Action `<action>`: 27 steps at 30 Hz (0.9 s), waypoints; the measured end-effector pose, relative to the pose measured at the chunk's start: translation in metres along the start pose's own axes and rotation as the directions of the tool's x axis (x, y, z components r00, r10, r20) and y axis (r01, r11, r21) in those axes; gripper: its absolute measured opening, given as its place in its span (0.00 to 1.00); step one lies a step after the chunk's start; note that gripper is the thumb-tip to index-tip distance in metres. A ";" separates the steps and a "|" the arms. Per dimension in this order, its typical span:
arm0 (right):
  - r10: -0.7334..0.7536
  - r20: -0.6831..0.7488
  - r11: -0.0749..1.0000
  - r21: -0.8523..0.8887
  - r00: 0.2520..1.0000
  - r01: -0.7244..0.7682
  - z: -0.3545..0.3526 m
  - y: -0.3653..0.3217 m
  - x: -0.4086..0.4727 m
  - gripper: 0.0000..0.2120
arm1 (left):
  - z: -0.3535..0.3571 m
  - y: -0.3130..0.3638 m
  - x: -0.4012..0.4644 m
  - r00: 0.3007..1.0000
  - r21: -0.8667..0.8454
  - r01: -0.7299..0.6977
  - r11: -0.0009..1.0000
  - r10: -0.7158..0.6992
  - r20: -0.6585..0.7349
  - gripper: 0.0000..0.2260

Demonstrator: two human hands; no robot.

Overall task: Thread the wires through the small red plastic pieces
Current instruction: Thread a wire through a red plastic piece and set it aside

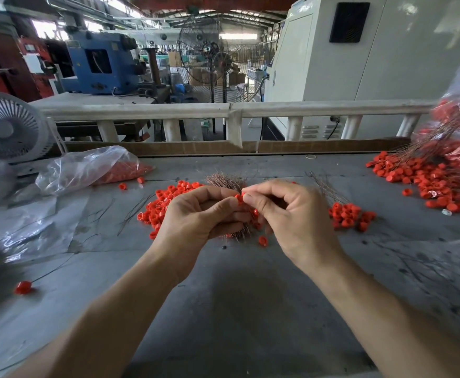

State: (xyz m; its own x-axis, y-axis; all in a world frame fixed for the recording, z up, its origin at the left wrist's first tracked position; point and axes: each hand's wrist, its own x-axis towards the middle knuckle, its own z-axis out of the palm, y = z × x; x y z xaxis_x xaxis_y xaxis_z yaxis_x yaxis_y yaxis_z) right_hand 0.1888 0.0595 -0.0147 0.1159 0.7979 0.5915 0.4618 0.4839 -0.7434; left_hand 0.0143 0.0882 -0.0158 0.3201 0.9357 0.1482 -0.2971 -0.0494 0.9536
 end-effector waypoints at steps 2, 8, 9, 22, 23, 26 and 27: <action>0.001 0.000 1.000 0.002 1.000 -0.001 0.000 -0.002 0.000 0.02 | 0.001 0.000 -0.001 1.000 0.011 0.004 1.000 -0.004 0.006 0.07; -0.013 0.066 0.999 -0.044 0.998 0.016 0.000 -0.003 0.002 0.07 | 0.001 0.001 0.000 1.000 0.014 0.003 1.000 -0.002 -0.022 0.09; -0.030 0.065 0.998 -0.061 0.997 0.034 0.000 -0.003 0.002 0.07 | 0.001 0.001 0.000 1.000 0.016 0.002 1.000 -0.001 -0.021 0.09; -0.151 0.008 0.970 -0.193 0.989 0.149 0.001 -0.007 0.001 0.02 | 0.002 0.000 -0.001 0.998 0.044 -0.061 0.997 0.062 -0.018 0.07; -0.141 0.014 0.973 -0.185 0.990 0.141 0.001 -0.007 0.001 0.02 | 0.002 0.000 -0.001 0.998 0.047 -0.066 0.997 0.067 -0.022 0.08; -0.078 0.044 0.990 -0.112 0.996 0.083 -0.001 -0.007 0.001 0.01 | 0.002 -0.001 0.000 0.996 0.070 -0.085 0.994 0.086 -0.018 0.10; -0.048 0.050 0.995 -0.080 0.998 0.052 -0.001 -0.006 0.000 0.01 | 0.002 -0.001 0.000 0.996 0.084 -0.092 0.992 0.093 -0.013 0.11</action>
State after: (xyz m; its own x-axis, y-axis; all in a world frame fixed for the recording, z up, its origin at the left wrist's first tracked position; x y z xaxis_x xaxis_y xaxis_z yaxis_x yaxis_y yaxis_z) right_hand 0.1869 0.0562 -0.0096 0.0494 0.7905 0.6105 0.5360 0.4947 -0.6840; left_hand 0.0163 0.0874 -0.0164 0.2790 0.9316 0.2329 -0.2482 -0.1643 0.9547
